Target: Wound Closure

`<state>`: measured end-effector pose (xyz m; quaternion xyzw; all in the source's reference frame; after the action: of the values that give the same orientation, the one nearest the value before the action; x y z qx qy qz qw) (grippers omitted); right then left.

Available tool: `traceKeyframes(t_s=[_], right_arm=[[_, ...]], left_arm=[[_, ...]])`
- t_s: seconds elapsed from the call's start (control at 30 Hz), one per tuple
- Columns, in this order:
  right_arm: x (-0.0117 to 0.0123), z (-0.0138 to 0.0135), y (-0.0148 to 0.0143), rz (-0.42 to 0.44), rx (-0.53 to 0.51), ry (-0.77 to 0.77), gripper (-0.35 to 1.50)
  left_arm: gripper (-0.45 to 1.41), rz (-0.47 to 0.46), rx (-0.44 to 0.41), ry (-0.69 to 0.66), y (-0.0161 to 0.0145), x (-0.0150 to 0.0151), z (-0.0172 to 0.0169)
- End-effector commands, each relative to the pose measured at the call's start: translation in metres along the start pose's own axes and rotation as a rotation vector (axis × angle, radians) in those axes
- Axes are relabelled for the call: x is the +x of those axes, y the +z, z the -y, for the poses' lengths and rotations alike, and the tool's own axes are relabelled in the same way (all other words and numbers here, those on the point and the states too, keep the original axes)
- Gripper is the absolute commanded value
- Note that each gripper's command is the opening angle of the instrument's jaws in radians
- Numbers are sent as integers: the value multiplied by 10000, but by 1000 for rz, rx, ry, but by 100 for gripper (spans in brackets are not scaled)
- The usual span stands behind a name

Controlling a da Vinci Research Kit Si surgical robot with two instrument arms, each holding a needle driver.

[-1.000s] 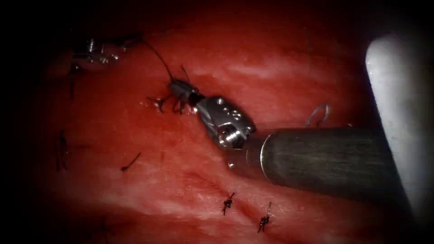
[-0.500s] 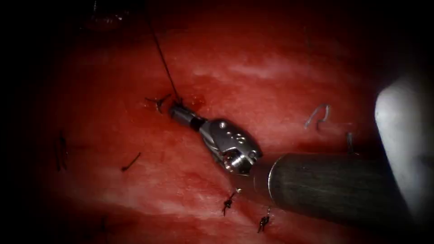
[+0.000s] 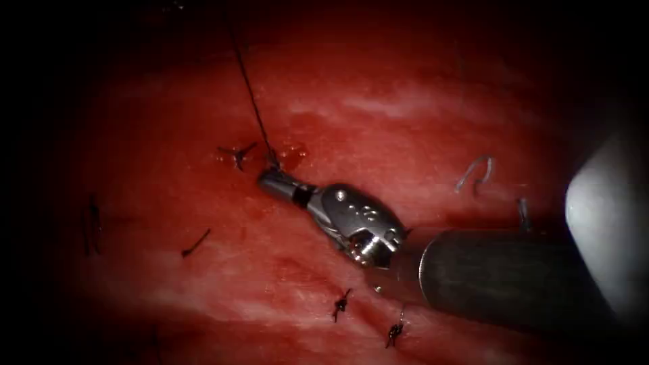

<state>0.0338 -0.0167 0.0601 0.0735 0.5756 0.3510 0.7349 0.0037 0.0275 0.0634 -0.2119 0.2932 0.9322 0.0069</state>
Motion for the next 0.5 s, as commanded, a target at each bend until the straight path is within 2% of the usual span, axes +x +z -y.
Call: traceKeyframes(t_s=[0.03,0.23,0.27,0.33,0.5], right_arm=[[-11,2,6,-6,14,-26,-35],[-25,5,8,-60,123,-253,-35],[-33,10,9,-82,156,-351,-35],[-42,14,8,-116,220,-440,-35],[-44,20,6,-126,237,-462,-35]], left_arm=[[-45,-1,1,0,11,0,2],[-45,0,1,-1,22,-7,8],[-45,3,1,0,26,-10,10],[-45,9,2,1,32,-15,12],[-45,14,6,4,33,-17,9]])
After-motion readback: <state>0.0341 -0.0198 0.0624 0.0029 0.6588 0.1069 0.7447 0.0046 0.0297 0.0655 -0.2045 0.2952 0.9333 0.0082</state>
